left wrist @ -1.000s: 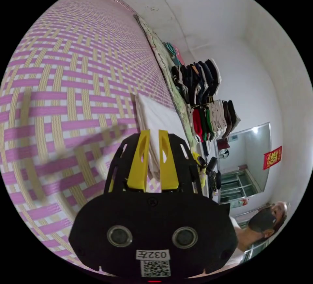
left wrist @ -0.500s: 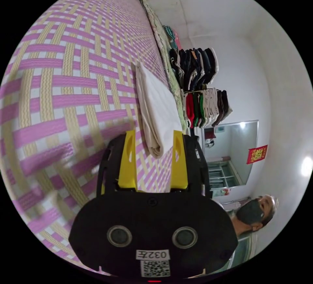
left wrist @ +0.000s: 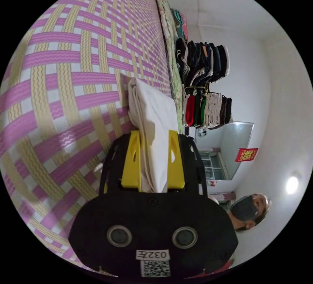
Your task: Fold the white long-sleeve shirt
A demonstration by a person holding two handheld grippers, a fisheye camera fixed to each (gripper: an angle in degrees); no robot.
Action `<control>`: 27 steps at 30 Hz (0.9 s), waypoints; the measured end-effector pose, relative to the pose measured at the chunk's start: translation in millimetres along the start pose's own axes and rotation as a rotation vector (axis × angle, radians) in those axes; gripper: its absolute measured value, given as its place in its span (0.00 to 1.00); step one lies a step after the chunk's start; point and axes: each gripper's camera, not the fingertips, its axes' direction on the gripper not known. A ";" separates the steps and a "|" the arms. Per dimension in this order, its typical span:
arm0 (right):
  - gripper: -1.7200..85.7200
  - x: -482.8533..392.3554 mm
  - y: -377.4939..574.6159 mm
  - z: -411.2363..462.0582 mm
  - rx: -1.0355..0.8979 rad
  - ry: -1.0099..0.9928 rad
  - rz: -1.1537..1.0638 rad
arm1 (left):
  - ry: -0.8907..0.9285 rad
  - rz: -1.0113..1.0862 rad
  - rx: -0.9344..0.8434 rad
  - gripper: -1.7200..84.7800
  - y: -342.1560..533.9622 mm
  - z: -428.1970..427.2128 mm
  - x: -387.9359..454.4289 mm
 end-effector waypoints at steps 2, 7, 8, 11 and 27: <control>0.13 4.4 8.3 -4.5 0.042 0.014 0.017 | -0.034 0.023 0.026 0.07 3.7 -1.6 1.5; 0.10 4.3 23.3 -19.4 0.090 0.033 0.102 | 0.011 0.013 0.106 0.04 17.7 -6.6 9.6; 0.09 -6.0 24.4 -24.6 0.085 0.064 0.092 | 0.056 -0.012 0.122 0.03 22.3 -8.5 12.7; 0.09 -47.0 18.4 -35.3 0.030 0.162 0.015 | 0.115 -0.049 0.130 0.03 34.4 -11.2 38.0; 0.08 -277.3 17.6 -414.8 0.432 0.241 -0.601 | 0.472 0.540 0.037 0.03 -67.6 61.1 503.8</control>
